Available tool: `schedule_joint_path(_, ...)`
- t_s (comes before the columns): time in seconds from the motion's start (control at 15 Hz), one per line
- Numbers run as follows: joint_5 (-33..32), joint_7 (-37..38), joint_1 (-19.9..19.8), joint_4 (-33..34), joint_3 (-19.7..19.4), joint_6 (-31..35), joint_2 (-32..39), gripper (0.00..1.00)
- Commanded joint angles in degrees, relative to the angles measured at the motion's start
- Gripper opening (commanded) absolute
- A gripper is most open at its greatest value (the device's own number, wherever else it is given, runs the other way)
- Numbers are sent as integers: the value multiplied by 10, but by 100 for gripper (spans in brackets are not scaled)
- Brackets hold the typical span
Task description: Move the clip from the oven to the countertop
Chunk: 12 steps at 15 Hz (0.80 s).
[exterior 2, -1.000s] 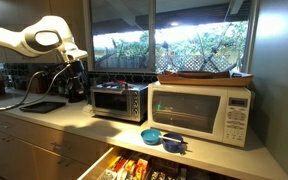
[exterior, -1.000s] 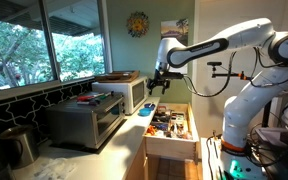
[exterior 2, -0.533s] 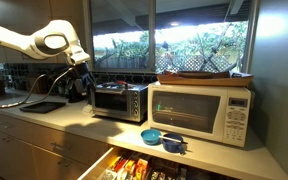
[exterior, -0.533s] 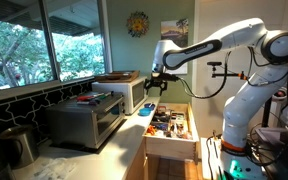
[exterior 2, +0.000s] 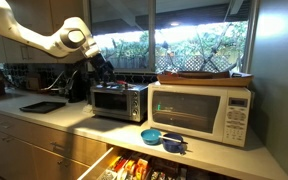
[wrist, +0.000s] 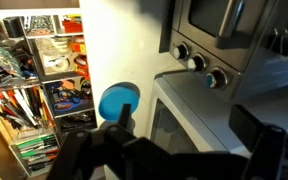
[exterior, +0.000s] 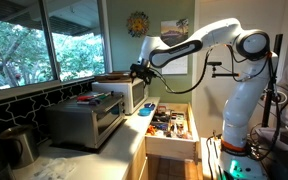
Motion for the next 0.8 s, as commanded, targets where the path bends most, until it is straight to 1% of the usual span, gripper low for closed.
schedule_joint_path(0.0, -99, 150, -31, 77, 31, -3, 67, 100)
schedule_joint_path(0.07, -137, 195, 3, 97, 4, -19, 82, 100)
schedule_joint_path(0.13, -98, 128, 29, 56, -25, -4, 49, 100)
schedule_joint_path(0.2, -107, 139, 35, 66, -30, -4, 59, 100)
schedule_joint_path(0.4, -106, 135, 46, 67, -40, -3, 60, 100)
schedule_joint_path(0.53, -52, 97, 66, 85, -58, 27, 80, 100)
schedule_joint_path(0.6, -32, 82, 74, 95, -66, 33, 88, 100)
schedule_joint_path(0.67, 2, 56, 82, 109, -76, 37, 102, 100)
schedule_joint_path(0.73, 18, 42, 87, 118, -81, 36, 109, 100)
